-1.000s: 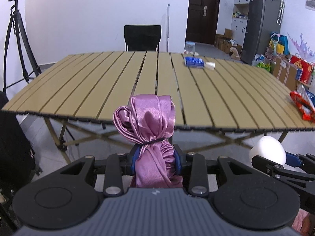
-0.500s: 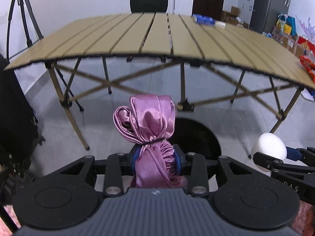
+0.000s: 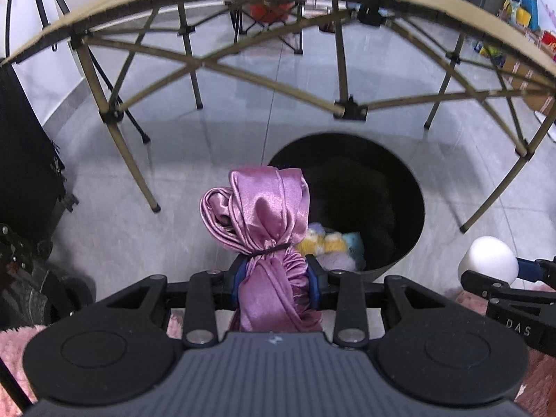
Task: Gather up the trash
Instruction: 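Carry the scrunchie with the left tool while the right tool carries the foam cylinder toward the bin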
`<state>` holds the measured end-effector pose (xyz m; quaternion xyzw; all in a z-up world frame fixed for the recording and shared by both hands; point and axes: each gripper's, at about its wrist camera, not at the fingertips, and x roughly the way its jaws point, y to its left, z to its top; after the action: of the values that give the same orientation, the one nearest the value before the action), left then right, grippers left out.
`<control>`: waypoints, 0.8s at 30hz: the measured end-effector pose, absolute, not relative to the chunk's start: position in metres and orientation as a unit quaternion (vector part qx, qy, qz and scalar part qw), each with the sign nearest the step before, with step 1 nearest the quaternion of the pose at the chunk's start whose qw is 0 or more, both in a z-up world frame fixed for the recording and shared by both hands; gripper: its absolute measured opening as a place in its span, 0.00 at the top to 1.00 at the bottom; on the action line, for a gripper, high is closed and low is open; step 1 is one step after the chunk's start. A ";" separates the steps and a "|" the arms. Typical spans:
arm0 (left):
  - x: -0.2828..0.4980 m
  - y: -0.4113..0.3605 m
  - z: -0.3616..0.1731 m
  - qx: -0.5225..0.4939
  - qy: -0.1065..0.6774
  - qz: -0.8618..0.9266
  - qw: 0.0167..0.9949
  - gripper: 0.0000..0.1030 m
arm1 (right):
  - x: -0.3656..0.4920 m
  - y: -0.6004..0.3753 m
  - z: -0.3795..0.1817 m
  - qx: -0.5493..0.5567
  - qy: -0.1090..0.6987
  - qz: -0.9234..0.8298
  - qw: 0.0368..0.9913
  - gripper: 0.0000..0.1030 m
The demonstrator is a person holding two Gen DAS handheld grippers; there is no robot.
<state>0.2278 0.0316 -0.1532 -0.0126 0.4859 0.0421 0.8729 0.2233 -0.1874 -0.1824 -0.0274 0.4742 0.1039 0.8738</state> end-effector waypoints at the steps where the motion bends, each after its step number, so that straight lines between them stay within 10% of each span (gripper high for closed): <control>1: 0.228 0.033 -0.156 -0.012 0.490 0.043 0.870 0.66 | 0.224 -0.188 -0.186 -0.027 0.480 0.101 0.871 0.47; 24: 0.254 0.034 -0.191 -0.021 0.566 0.054 0.822 0.66 | 0.242 -0.206 -0.214 -0.005 0.515 0.066 0.855 0.47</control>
<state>0.2537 0.0339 -0.1906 -0.0207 0.5664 0.0535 0.8221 0.2418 -0.2064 -0.2137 -0.0054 0.5151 0.0658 0.8546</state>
